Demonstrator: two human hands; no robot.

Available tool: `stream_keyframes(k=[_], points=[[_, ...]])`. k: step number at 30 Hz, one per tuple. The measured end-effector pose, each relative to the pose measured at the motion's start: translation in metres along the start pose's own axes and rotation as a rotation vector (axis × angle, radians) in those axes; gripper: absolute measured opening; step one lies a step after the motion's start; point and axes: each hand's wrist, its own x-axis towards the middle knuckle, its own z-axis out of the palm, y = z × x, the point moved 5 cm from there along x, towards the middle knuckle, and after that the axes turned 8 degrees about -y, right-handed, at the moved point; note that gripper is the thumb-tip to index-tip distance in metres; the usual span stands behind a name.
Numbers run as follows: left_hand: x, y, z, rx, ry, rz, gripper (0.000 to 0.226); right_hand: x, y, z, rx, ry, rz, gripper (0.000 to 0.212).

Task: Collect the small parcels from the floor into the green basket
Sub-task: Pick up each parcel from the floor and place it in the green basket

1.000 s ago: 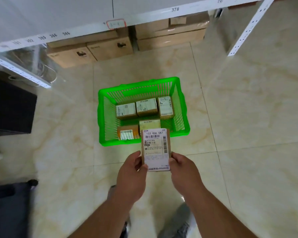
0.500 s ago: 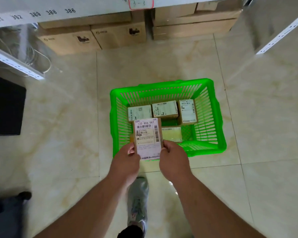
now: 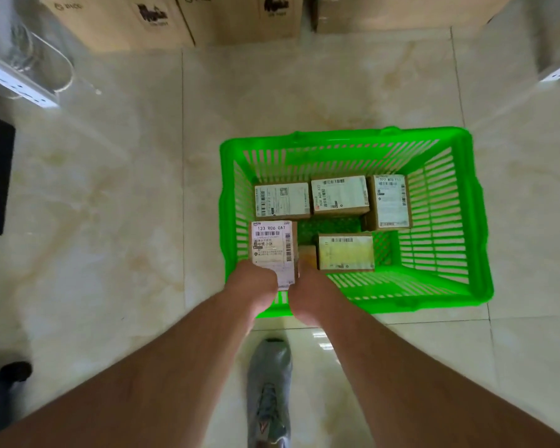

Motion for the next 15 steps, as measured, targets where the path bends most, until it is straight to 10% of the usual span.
stream_keyframes(k=[15], points=[[-0.090, 0.018, 0.052, 0.204, -0.008, 0.107, 0.019, -0.099, 0.064, -0.033, 0.252, 0.163, 0.034, 0.056]])
